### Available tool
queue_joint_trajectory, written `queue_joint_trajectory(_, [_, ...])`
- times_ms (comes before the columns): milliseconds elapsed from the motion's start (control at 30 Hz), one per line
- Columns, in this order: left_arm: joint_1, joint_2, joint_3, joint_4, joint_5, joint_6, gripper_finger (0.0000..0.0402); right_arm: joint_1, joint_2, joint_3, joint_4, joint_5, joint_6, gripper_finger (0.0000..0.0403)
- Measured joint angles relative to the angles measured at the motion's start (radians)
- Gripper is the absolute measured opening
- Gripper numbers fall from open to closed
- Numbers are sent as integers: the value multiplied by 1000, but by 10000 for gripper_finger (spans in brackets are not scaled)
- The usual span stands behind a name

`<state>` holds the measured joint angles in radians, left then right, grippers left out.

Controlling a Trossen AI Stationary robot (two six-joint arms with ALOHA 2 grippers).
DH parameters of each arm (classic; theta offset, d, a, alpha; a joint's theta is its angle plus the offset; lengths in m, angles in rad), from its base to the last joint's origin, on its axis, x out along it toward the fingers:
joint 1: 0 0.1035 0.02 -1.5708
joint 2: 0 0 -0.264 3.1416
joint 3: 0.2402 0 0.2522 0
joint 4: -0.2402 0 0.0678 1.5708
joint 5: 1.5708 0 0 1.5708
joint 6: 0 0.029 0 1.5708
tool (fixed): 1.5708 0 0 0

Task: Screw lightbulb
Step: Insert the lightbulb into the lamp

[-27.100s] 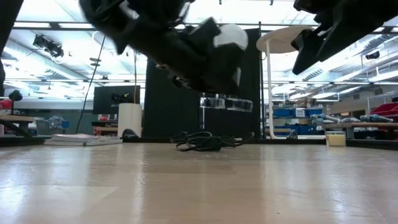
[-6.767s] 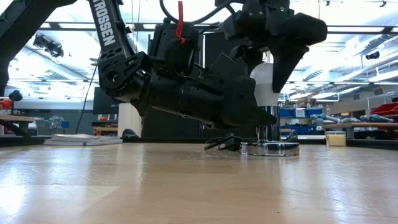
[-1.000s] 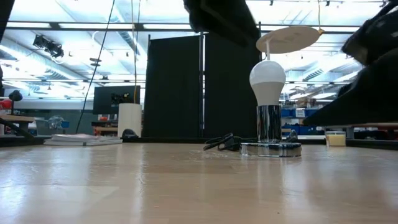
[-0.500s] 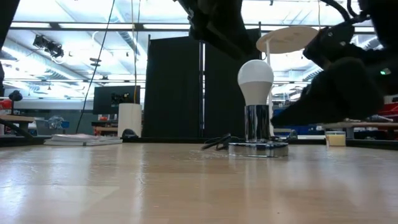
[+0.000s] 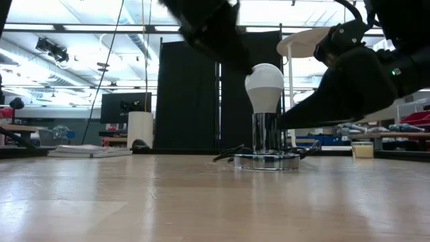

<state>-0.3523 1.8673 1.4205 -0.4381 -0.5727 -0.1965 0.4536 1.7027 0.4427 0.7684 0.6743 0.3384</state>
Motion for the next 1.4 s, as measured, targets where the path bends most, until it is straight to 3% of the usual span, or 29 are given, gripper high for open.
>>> queue_joint_trajectory(167, [-26, -11, -145, 111, 4, -86, 196, -14, 0, 0, -8, -49, -1, 347])
queue_joint_trajectory(333, [-38, -11, -309, 406, 7, -122, 186, -19, -13, 15, -91, -95, 48, 347])
queue_joint_trajectory(500, [-4, -12, -438, 698, -4, -122, 186, -25, -61, 92, -368, -132, 141, 347])
queue_joint_trajectory(600, [16, -3, -483, 794, -5, -102, 186, -25, -88, 182, -594, -148, 185, 347])
queue_joint_trajectory(800, [44, 69, -496, 922, -11, -71, 194, -43, -119, 405, -1117, -193, 337, 347])
queue_joint_trajectory(967, [49, 142, -495, 1024, -62, -20, 214, -75, -121, 584, -1414, -235, 392, 347])
queue_joint_trajectory(1100, [57, 155, -496, 1065, -90, -21, 236, -102, -121, 683, -1532, -293, 401, 347])
queue_joint_trajectory(1400, [79, 190, -496, 1183, -64, -12, 276, -162, -121, 776, -1547, -385, 369, 347])
